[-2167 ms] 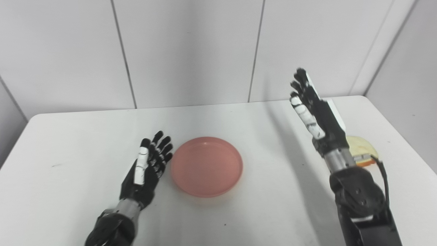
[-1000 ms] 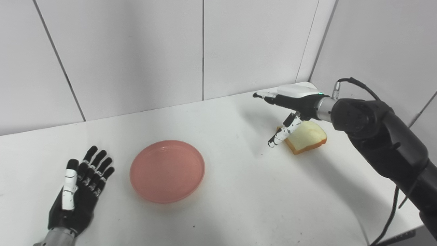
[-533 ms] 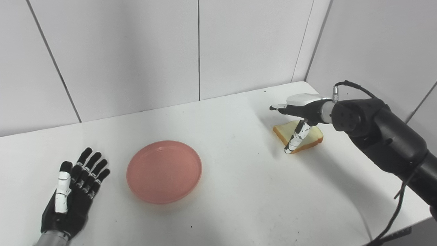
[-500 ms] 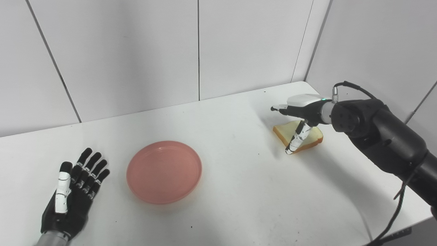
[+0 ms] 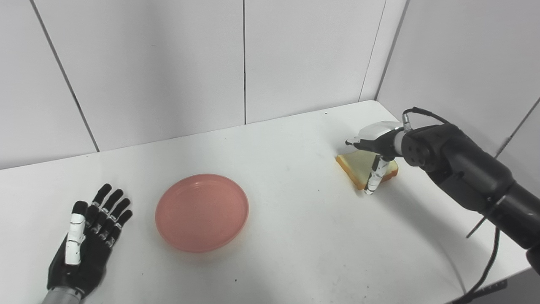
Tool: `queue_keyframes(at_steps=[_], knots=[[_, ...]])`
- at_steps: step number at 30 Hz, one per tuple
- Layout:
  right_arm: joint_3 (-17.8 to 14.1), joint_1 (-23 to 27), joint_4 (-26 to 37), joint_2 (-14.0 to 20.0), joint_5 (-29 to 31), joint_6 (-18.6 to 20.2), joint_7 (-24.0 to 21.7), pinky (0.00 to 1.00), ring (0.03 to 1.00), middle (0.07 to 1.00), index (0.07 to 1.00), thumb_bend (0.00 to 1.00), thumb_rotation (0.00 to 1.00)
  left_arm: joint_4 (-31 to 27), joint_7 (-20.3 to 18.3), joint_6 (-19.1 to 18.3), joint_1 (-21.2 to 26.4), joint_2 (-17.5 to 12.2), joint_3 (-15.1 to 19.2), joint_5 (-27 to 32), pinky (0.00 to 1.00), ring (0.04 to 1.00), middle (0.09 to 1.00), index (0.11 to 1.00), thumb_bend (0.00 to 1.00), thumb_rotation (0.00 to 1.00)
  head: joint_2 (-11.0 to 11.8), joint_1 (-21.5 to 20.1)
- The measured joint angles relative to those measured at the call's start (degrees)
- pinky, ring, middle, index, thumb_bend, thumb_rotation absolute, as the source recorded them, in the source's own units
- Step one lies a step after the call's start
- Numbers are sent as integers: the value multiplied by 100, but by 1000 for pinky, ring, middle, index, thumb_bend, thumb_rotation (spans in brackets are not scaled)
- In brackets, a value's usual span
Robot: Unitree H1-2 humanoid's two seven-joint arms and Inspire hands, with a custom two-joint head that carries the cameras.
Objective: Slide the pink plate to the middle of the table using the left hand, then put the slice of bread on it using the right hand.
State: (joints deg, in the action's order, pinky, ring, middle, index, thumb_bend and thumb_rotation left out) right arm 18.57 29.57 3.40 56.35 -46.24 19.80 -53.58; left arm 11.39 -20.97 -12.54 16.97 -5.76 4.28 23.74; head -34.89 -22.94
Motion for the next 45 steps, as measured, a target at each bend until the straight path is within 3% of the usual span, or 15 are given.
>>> queue_keyframes(at_steps=[6, 13, 20, 34, 40, 45], knots=[[31, 125, -211, -41, -65, -338, 116, 999, 1000, 1000, 1000, 1000, 347, -6, 5, 0, -1, 0, -4, -4, 965, 954, 958, 947, 862, 801, 0, 9], [-41, 284, -734, -243, -54, -376, 307, 1000, 1000, 1000, 1000, 1000, 326, -21, 15, -1, -12, 2, 0, -3, 970, 957, 961, 947, 864, 791, -17, 44], [74, 358, -1015, -268, -166, -826, 666, 1000, 1000, 1000, 1000, 1000, 293, -27, 13, -1, -17, 2, 0, -1, 976, 959, 965, 956, 850, 810, -35, 53], [86, 389, -1450, -262, -334, -950, 705, 1000, 1000, 1000, 1000, 1000, 273, -149, 58, -151, -56, -1, 12, 2, 977, 958, 963, 951, 862, 800, -114, 53], [106, 382, -1532, -235, -372, -980, 689, 1000, 1000, 1000, 1000, 1000, 341, -150, 57, -152, -57, -6, 15, 1, 964, 954, 962, 953, 859, 803, -132, 53], [131, 375, -1545, -236, -374, -985, 593, 979, 1000, 1000, 1000, 1000, 302, -169, 57, -181, -63, -6, 25, 3, 973, 956, 963, 955, 854, 795, -176, 62]])
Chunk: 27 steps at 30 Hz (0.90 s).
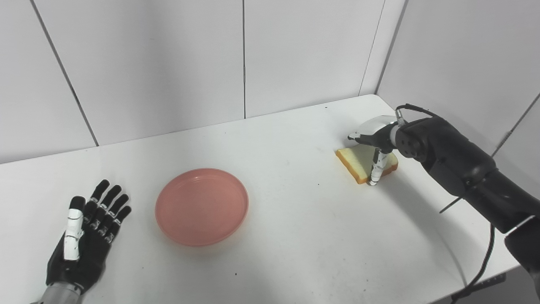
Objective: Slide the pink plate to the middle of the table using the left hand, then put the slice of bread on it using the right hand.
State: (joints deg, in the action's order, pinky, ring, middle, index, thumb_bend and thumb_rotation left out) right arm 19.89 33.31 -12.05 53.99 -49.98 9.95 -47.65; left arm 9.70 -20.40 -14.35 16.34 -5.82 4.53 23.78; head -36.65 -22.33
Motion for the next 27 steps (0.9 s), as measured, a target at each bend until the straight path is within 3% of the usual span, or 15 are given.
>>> queue_keyframes(at_steps=[7, 9, 10, 14, 16, 19, 20, 21, 23, 25, 27], knots=[[-58, -124, 37, -20, 114, 11, 8, 909, 1000, 1000, 1000, 1000, 284, -52, -3, -31, -40, -11, 1, 1, 966, 955, 963, 954, 856, 803, -18, 9], [-104, -161, 107, -38, 131, 63, 9, 823, 975, 1000, 1000, 1000, 216, -58, -1, -31, -45, -15, 6, 1, 960, 949, 956, 946, 866, 795, -26, 18], [-123, -167, 113, -60, 135, 77, 25, 832, 976, 1000, 1000, 1000, 168, -62, 3, -33, -47, -15, 6, 1, 964, 950, 958, 949, 863, 800, -27, 18], [-213, -178, 65, -217, 222, 77, 287, 833, 958, 994, 1000, 1000, 135, -83, 18, -41, -61, -14, 3, 0, 963, 951, 959, 950, 863, 804, -18, 35], [-246, -193, 32, -266, 282, 53, 462, 805, 906, 947, 951, 984, 75, -83, 18, -41, -61, -14, 3, 0, 954, 946, 955, 943, 863, 795, -18, 44], [-382, -275, 25, -385, 410, 4, 847, 684, 782, 850, 877, 898, 13, -97, 18, -44, -72, -15, 5, 0, 960, 951, 960, 948, 863, 797, -9, 62], [-401, -293, 25, -432, 422, 2, 991, 661, 722, 783, 812, 817, 6, -101, 18, -48, -74, -15, 4, 0, 964, 956, 964, 952, 861, 798, -9, 62], [-411, -302, 7, -483, 436, -36, 1144, 600, 610, 599, 644, 644, 2, -101, 18, -51, -74, -15, 3, 0, 974, 962, 970, 959, 858, 803, -9, 70], [-446, -292, -167, -571, 496, -249, 1481, 520, 519, 497, 534, 545, 0, -100, 17, -52, -75, -15, 2, 0, 978, 964, 971, 960, 854, 802, 9, 97], [-460, -250, -326, -604, 512, -404, 1713, 438, 479, 488, 501, 530, 0, -99, 12, -51, -78, -16, 1, 0, 977, 964, 971, 960, 855, 811, 17, 114], [-458, -230, -420, -617, 516, -470, 1891, 420, 476, 485, 497, 527, 0, -97, 2, -51, -81, -16, -4, 0, 965, 959, 966, 957, 856, 807, 17, 114]])
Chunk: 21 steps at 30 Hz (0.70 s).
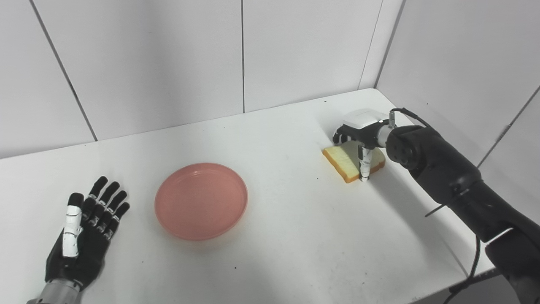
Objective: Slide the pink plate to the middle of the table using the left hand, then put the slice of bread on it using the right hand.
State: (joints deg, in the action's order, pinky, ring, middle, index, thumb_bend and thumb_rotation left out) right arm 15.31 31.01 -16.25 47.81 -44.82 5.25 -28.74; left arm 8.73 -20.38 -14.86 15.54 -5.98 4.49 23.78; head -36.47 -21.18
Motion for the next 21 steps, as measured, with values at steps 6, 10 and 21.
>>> queue_keyframes(at_steps=[6, 10, 21], knots=[[-86, 4, -26, -99, 234, -50, 193, 478, 429, 517, 490, 517, 0, -10, 3, 0, -3, 6, 0, 0, 968, 960, 966, 954, 861, 799, 35, 18], [-122, 22, 108, -198, 340, -41, 170, 485, 428, 515, 496, 517, 0, 21, -10, 49, 1, 10, -18, -1, 967, 962, 970, 957, 860, 812, 79, 18], [-465, 214, 385, -176, 705, -2, -72, 431, 401, 500, 540, 512, 0, 76, -20, 197, 5, 46, -95, -72, 968, 966, 976, 967, 851, 845, 167, 290]])
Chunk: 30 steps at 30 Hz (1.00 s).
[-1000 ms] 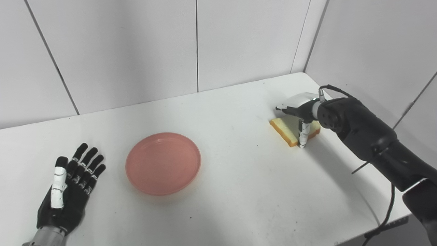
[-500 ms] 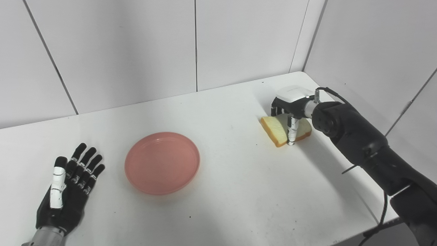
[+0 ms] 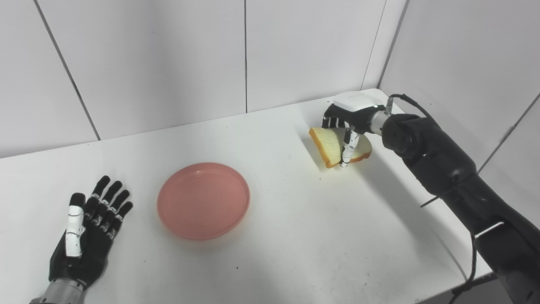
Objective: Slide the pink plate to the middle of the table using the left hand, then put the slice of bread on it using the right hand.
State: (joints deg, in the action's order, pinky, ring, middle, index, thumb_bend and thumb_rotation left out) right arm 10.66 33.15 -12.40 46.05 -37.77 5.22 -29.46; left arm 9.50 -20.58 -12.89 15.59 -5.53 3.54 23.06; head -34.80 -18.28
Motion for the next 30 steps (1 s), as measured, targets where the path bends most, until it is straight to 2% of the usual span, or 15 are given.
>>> queue_keyframes(at_steps=[6, 7, 10, 15, 16, 19, 21, 28, 30], knots=[[-157, 259, 552, 28, 71, 501, -281, 438, 417, 502, 515, 516, 0, -15, 161, 113, -2, 129, -126, -186, 992, 980, 987, 984, 823, 889, 35, 466], [-180, 357, 603, 38, 96, 539, -348, 416, 407, 499, 524, 515, 0, -2, 186, 153, 1, 173, -164, -206, 990, 980, 986, 983, 821, 897, 44, 718], [-221, 535, 828, 34, 161, 558, -379, 422, 408, 497, 523, 515, 0, 39, 264, 300, 5, 298, -241, -334, 997, 988, 992, 989, 817, 915, 62, 870], [-182, 650, 1277, -94, 264, 554, -402, 407, 399, 485, 535, 514, 0, 107, 476, 422, 39, 542, -312, -561, 994, 981, 984, 984, 800, 912, 123, 1475], [-136, 679, 1303, -166, 292, 550, -401, 403, 396, 486, 537, 513, 0, 143, 516, 470, 54, 594, -318, -590, 987, 976, 976, 976, 798, 909, 132, 1633], [9, 748, 1270, -397, 352, 525, -398, 385, 388, 478, 551, 510, 0, 210, 716, 564, 96, 760, -348, -738, 983, 975, 969, 968, 809, 906, 149, 1775], [104, 811, 1227, -628, 401, 455, -349, 415, 405, 491, 533, 514, 0, 235, 817, 589, 121, 853, -369, -835, 973, 968, 961, 958, 815, 897, 158, 1959], [594, 1010, 992, -1555, 440, 147, -305, 377, 386, 494, 548, 510, 0, 359, 966, 590, 228, 1103, -460, -955, 967, 954, 944, 934, 795, 894, 149, 2145], [677, 1046, 922, -1696, 474, 70, -305, 384, 389, 493, 547, 510, 0, 373, 973, 596, 240, 1121, -468, -958, 967, 954, 943, 930, 793, 895, 123, 2162]])
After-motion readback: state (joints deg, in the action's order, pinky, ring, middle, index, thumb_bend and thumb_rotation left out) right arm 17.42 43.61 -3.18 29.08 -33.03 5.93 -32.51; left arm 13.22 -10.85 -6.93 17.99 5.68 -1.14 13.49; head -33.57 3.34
